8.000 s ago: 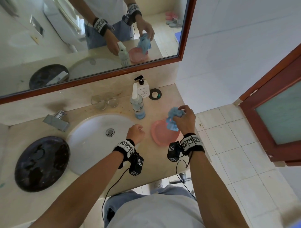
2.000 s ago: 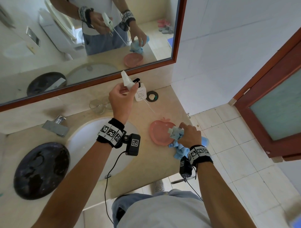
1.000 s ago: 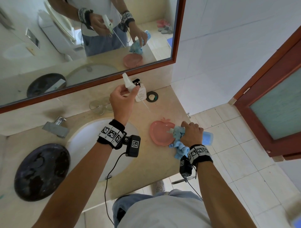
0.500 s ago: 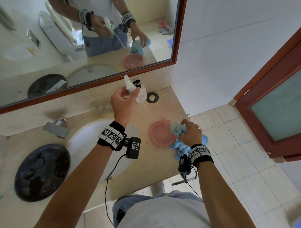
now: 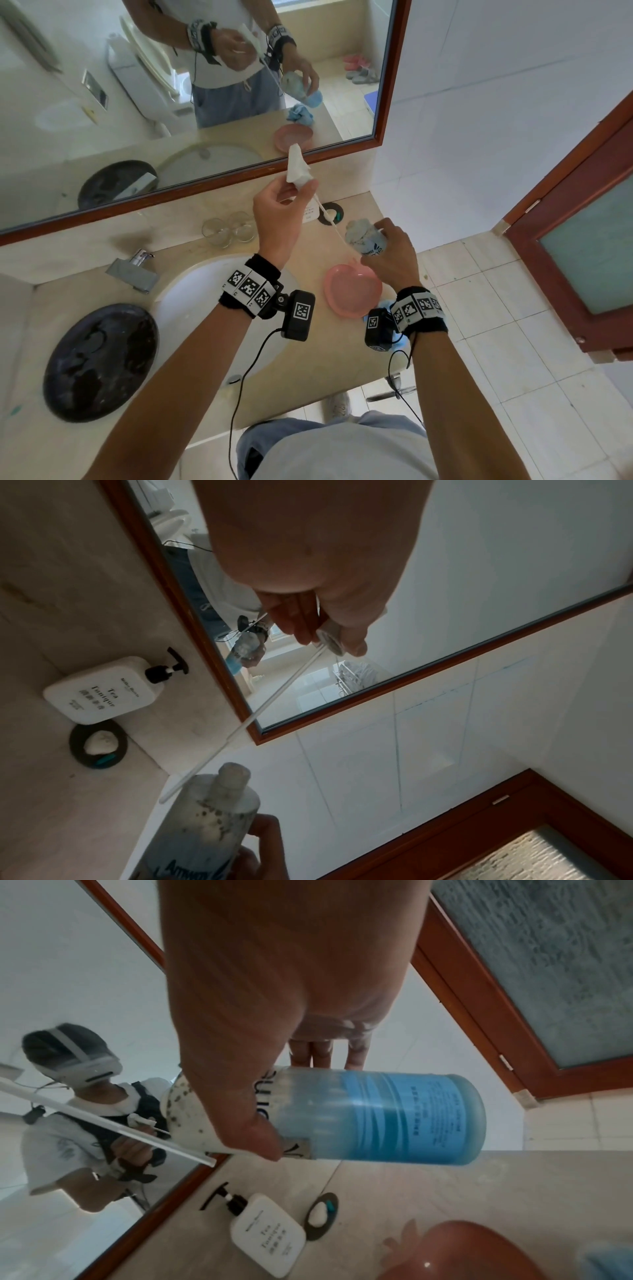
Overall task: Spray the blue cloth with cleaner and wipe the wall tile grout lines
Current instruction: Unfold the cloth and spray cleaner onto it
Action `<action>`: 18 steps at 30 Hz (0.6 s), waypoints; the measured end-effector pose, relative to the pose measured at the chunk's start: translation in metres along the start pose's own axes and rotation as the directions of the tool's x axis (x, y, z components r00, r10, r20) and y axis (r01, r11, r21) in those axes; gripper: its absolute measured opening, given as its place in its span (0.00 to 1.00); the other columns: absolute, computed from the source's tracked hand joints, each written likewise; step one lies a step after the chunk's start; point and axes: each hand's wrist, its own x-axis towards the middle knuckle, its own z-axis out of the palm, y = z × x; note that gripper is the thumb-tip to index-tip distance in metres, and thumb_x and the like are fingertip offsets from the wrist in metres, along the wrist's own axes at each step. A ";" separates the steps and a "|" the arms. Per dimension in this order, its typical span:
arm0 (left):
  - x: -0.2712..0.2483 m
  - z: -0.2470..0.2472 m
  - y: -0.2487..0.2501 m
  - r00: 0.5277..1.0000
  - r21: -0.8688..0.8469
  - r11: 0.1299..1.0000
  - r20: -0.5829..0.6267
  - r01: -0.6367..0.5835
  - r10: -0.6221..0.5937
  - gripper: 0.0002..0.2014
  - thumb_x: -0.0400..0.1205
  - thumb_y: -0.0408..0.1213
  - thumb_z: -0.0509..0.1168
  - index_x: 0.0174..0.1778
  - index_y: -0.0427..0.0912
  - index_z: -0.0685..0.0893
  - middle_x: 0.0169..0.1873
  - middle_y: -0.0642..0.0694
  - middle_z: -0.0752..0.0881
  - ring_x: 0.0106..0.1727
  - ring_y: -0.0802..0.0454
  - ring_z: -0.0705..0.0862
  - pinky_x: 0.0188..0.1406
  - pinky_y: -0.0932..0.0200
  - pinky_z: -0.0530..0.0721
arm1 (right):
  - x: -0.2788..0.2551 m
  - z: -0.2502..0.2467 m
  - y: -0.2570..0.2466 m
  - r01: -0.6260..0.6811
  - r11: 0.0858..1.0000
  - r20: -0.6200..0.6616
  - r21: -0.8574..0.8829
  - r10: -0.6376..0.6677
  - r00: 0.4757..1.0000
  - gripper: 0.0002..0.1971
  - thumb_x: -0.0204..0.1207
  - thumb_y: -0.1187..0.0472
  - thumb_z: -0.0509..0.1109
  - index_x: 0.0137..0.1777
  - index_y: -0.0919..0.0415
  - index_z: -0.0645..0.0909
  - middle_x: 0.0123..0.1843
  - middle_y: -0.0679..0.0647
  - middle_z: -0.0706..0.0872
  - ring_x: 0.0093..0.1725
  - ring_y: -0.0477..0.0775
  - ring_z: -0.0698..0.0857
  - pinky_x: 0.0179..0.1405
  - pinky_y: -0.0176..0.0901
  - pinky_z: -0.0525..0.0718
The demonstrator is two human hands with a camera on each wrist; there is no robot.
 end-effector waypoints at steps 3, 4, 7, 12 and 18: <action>0.005 -0.009 0.016 0.996 -0.066 0.997 -0.075 -0.044 0.039 0.15 0.79 0.40 0.81 0.59 0.41 0.91 0.49 0.49 0.94 0.49 0.62 0.92 0.45 0.69 0.86 | 0.003 0.005 -0.011 -0.002 0.998 -0.006 0.068 0.002 1.000 0.32 0.60 0.59 0.85 0.61 0.44 0.72 0.53 0.52 0.83 0.53 0.58 0.84 0.47 0.60 0.91; 0.007 -0.013 0.021 0.994 -0.080 0.995 -0.097 -0.063 0.055 0.15 0.79 0.41 0.80 0.59 0.41 0.92 0.49 0.50 0.94 0.50 0.60 0.92 0.47 0.67 0.87 | 0.002 0.008 -0.013 -0.013 0.996 0.001 0.094 0.013 1.000 0.32 0.59 0.59 0.84 0.60 0.44 0.72 0.54 0.52 0.84 0.53 0.59 0.85 0.46 0.59 0.91; 0.015 -0.027 0.034 0.985 -0.117 0.987 -0.142 -0.111 0.094 0.12 0.80 0.42 0.80 0.56 0.42 0.92 0.46 0.50 0.95 0.50 0.55 0.93 0.51 0.62 0.89 | 0.001 0.017 -0.016 -0.045 0.986 0.029 0.160 0.041 0.999 0.31 0.58 0.59 0.82 0.59 0.43 0.72 0.54 0.53 0.86 0.52 0.60 0.87 0.41 0.57 0.93; 0.023 -0.040 0.041 0.974 -0.127 0.980 -0.184 -0.155 0.130 0.15 0.80 0.42 0.80 0.54 0.34 0.93 0.44 0.42 0.94 0.46 0.54 0.92 0.49 0.61 0.88 | 0.000 0.029 -0.028 -0.041 0.975 0.075 0.218 0.025 0.997 0.30 0.58 0.61 0.82 0.58 0.44 0.73 0.53 0.54 0.86 0.54 0.60 0.88 0.41 0.53 0.93; 0.019 -0.045 0.034 0.980 -0.098 0.987 -0.164 -0.128 0.110 0.09 0.80 0.42 0.80 0.51 0.43 0.93 0.44 0.46 0.95 0.48 0.49 0.93 0.54 0.51 0.92 | 0.004 0.038 -0.049 0.007 0.950 0.074 0.312 -0.032 0.997 0.29 0.61 0.62 0.84 0.59 0.46 0.75 0.52 0.52 0.86 0.51 0.55 0.88 0.40 0.43 0.85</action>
